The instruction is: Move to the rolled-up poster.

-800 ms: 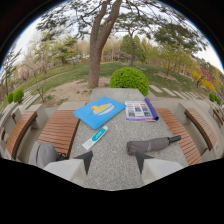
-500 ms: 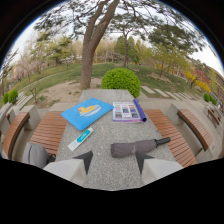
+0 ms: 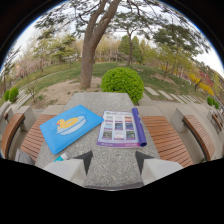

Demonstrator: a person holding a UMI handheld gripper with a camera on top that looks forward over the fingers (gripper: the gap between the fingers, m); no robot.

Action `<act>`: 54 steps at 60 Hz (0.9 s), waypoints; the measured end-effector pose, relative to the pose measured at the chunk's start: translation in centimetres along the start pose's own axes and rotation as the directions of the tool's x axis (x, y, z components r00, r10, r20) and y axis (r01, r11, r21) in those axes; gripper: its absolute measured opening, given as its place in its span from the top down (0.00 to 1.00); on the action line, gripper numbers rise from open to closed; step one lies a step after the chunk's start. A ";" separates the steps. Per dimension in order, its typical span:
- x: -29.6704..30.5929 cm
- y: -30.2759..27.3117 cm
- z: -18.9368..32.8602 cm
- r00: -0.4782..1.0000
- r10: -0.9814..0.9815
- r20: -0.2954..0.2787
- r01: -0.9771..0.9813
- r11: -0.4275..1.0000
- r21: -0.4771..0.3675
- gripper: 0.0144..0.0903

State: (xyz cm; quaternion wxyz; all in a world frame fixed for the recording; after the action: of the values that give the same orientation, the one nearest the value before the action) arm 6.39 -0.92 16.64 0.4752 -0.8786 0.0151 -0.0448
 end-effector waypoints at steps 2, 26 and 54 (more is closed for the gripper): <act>0.4 -0.6 1.6 1.000 -0.002 0.004 0.002 1.000 -0.004 0.07; 3.0 -4.8 19.2 1.000 0.020 0.010 -0.020 0.999 -0.029 0.08; 3.0 -4.4 24.1 1.000 0.029 0.009 -0.028 0.998 -0.053 0.07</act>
State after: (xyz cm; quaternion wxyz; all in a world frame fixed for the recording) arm 11.56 21.37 7.41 0.4522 -0.8909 0.0265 -0.0334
